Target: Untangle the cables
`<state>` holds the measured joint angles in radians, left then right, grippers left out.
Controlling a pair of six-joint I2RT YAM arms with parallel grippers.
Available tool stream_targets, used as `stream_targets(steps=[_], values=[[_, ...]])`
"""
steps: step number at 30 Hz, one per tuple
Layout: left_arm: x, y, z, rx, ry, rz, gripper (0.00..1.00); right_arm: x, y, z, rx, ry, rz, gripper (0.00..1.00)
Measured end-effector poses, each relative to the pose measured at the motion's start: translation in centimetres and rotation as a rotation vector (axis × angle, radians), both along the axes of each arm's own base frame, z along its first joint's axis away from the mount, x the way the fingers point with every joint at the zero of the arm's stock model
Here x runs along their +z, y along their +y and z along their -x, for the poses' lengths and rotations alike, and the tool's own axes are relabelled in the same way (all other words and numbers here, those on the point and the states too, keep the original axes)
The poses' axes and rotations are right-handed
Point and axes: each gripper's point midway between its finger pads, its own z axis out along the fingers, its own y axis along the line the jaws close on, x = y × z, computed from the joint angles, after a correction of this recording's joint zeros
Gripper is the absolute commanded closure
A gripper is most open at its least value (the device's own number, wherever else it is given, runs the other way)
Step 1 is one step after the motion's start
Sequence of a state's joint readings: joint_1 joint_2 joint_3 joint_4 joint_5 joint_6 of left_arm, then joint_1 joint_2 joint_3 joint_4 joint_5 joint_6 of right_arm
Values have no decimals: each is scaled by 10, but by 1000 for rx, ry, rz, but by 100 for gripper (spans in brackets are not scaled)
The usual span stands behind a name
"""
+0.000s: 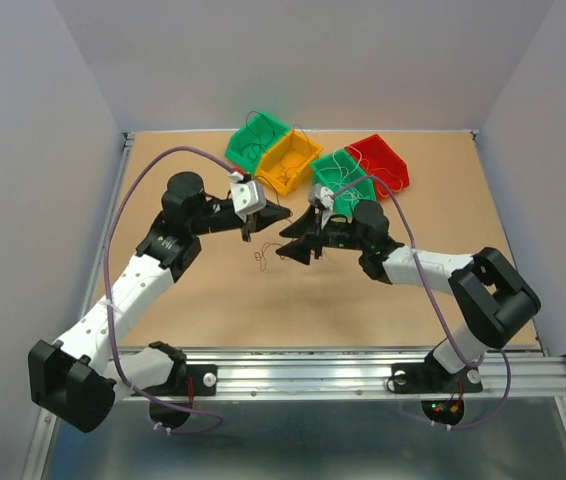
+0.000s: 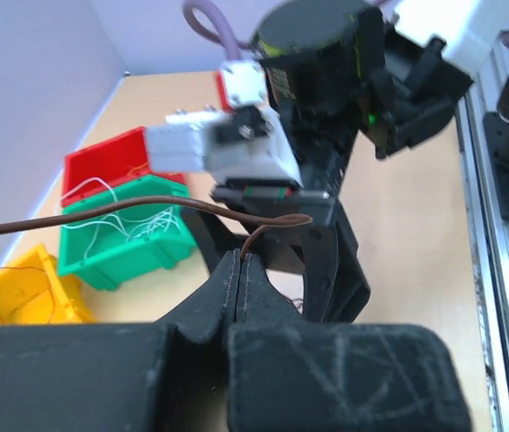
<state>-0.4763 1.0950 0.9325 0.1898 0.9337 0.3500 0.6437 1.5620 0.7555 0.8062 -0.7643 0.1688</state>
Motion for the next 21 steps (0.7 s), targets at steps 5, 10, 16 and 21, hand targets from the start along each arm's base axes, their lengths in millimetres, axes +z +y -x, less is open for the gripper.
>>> stream_targets(steps=[5, 10, 16, 21], values=[[37, 8, -21, 143, -12, 33, 100, -2, 7, 7, 87, -23, -13, 55], [109, 27, -43, 320, -113, 108, 100, 0, 8, 13, 127, -43, -24, 62], [212, 66, -50, 548, -275, 236, 100, 4, 8, 19, 163, -69, -35, 55], [317, 117, -33, 751, -463, 388, 100, 0, 9, 20, 177, -68, -28, 43]])
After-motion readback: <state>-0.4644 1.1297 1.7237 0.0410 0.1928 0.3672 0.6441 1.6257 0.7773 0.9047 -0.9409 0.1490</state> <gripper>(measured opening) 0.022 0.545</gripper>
